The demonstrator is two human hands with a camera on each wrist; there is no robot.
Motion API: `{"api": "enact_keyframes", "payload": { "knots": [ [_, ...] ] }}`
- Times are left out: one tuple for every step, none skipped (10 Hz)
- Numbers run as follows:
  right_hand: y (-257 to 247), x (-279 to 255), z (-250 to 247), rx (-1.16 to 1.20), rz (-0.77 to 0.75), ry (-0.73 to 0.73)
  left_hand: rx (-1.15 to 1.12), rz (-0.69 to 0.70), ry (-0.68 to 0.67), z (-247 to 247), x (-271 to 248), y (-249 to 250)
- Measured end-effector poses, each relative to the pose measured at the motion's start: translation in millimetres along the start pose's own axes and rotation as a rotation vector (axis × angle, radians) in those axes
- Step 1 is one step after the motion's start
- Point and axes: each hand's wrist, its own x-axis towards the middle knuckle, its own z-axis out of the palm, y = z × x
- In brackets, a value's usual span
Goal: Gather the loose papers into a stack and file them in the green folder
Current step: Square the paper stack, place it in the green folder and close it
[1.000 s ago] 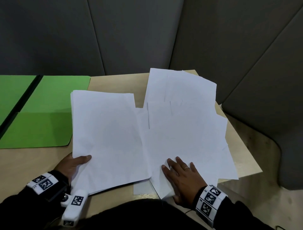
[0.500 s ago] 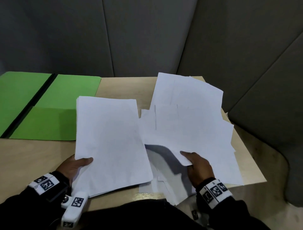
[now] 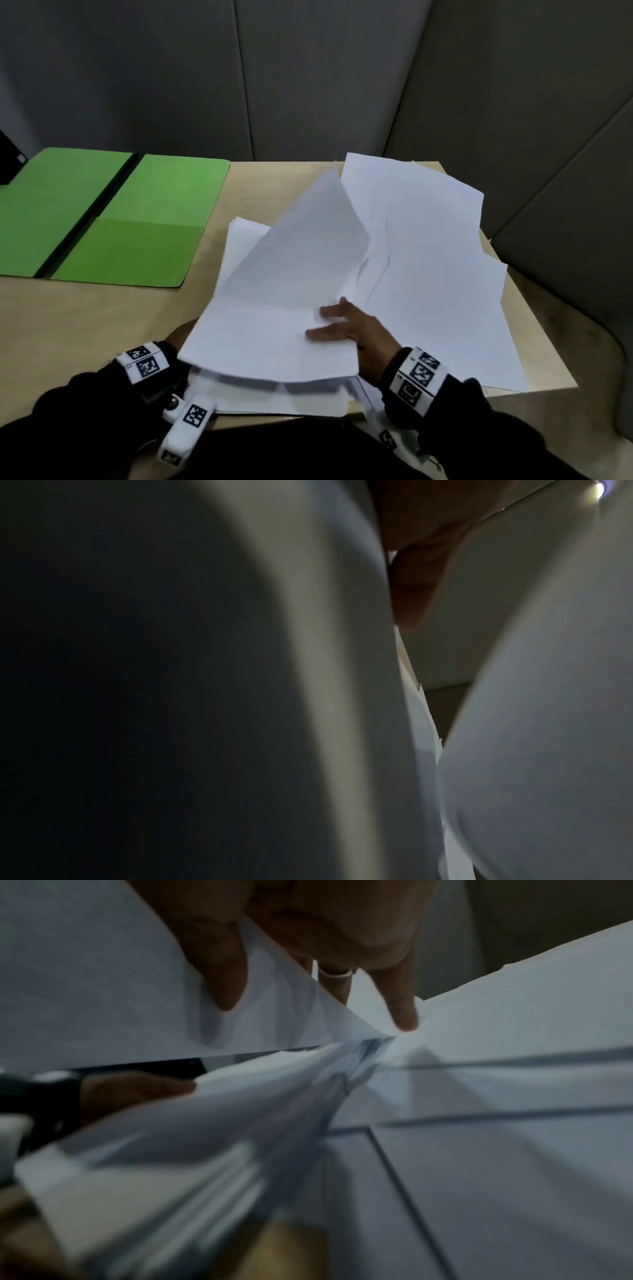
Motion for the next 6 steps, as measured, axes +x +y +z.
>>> {"api": "enact_keyframes", "payload": {
  "knots": [
    [3,18,26,0.227,0.146,-0.221,-0.056,-0.016,0.065,2,4,5],
    [-8,21,27,0.309,0.223,-0.233,-0.068,-0.054,-0.019,2,3,6],
    [-11,25,28,-0.049,0.167,-0.130,-0.114,-0.117,-0.225,4,-2,7],
    [-11,21,21,-0.210,0.086,-0.075,-0.038,-0.042,-0.223,3,0,3],
    [-6,6,-3,-0.168,0.218,0.084,-0.028,0.022,-0.224,1,4,2],
    [3,-12,-21,-0.174,0.354,0.192,-0.005,0.012,-0.228,-2,6,2]
  ]
}}
